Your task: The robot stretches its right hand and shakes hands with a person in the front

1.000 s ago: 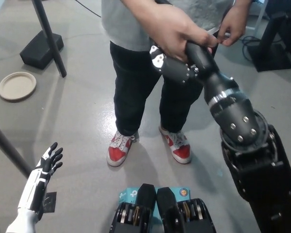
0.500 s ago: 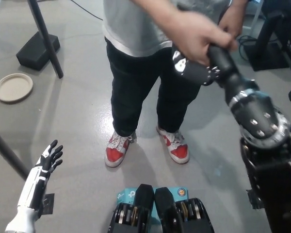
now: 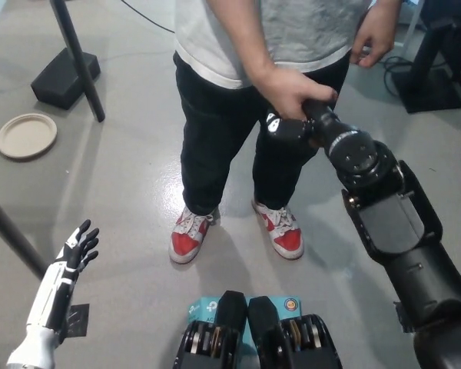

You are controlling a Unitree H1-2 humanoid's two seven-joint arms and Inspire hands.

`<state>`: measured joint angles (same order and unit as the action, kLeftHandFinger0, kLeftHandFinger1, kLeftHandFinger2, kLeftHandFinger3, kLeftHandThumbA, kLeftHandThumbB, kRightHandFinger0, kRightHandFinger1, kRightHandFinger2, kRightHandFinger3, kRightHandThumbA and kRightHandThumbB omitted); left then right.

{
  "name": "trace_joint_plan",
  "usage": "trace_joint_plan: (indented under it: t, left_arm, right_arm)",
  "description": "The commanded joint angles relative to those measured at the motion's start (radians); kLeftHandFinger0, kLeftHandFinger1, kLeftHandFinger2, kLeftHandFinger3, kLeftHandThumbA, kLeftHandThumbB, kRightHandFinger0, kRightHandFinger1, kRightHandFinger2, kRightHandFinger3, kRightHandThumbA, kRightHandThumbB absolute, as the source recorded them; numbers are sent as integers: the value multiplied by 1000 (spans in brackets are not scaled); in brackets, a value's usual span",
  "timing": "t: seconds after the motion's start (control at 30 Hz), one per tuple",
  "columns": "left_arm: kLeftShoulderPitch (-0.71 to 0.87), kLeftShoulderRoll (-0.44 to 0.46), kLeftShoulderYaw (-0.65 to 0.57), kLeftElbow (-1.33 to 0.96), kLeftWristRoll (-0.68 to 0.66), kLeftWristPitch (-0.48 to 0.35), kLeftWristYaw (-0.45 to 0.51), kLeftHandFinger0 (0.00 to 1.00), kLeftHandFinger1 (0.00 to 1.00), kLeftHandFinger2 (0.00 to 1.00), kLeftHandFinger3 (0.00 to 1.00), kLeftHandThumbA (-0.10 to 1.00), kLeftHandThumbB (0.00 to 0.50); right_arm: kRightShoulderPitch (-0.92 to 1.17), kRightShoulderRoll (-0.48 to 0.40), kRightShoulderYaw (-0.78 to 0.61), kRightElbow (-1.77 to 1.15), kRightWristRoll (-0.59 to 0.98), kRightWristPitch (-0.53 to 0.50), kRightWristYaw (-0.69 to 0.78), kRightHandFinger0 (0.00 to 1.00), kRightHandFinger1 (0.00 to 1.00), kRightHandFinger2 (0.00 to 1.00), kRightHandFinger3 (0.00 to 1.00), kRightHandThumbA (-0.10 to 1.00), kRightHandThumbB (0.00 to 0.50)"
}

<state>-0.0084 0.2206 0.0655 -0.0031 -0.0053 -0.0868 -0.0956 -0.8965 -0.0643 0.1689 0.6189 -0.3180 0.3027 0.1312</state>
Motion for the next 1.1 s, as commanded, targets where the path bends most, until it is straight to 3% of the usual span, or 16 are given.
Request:
trace_joint_plan:
  t: [0.0,0.13,0.17,0.2,0.23,0.27,0.37,0.4,0.57,0.77,0.83,1.07]
  left_arm:
    - [-13,18,-4,-35,6,-16,-12,1000,1000,1000,1000,1000,168]
    - [-10,17,-7,-44,10,-4,-11,1000,1000,1000,1000,1000,160]
    - [-11,18,-8,-43,11,-3,-12,1000,1000,1000,1000,1000,161]
    - [-13,18,-8,-42,12,-3,-12,1000,1000,1000,1000,1000,162]
    - [-14,18,-7,-44,15,0,-9,1000,1000,1000,1000,1000,166]
    - [-13,17,-7,-45,14,0,-8,1000,1000,1000,1000,1000,165]
    - [-19,18,-5,-41,7,0,-11,1000,1000,1000,1000,1000,167]
    - [-20,21,-6,-39,10,-4,-13,1000,1000,1000,1000,1000,161]
    - [-17,25,-4,-34,6,-4,-17,1000,1000,1000,1000,1000,176]
    - [-14,23,-2,-41,10,3,-12,1000,1000,1000,1000,1000,166]
    - [-14,21,-4,-36,7,2,-15,1000,1000,1000,1000,1000,168]
    - [-21,22,-7,-27,8,0,-18,1000,1000,1000,1000,1000,181]
  right_arm:
    - [-32,12,11,8,-1,-78,-44,1000,1000,1000,1000,152,24]
    - [-13,5,18,-50,-3,-66,-36,1000,1000,1000,1000,246,43]
    - [-5,0,21,-77,-3,-59,-26,1000,1000,1000,1000,414,116]
    - [2,-7,24,-103,-3,-52,-13,1000,1000,1000,1000,481,139]
    - [26,-25,45,-181,-18,-19,16,1000,1000,1000,1000,756,303]
    - [43,-35,56,-230,-28,-3,27,1000,1000,1000,1000,833,320]
    - [117,-59,63,-409,-39,-18,17,1000,1000,1000,1000,996,438]
    - [139,-60,58,-464,-37,-20,11,1000,1000,1000,1000,1000,460]
    - [233,-80,36,-730,-25,1,24,1000,1000,1000,1000,1000,500]
    - [318,-114,2,-1002,3,65,60,1000,1000,1000,1000,1000,500]
    - [352,-135,-17,-1113,3,114,74,1000,1000,1000,1000,1000,474]
    - [501,-197,-107,-1119,58,68,52,1000,1000,1000,1000,1000,426]
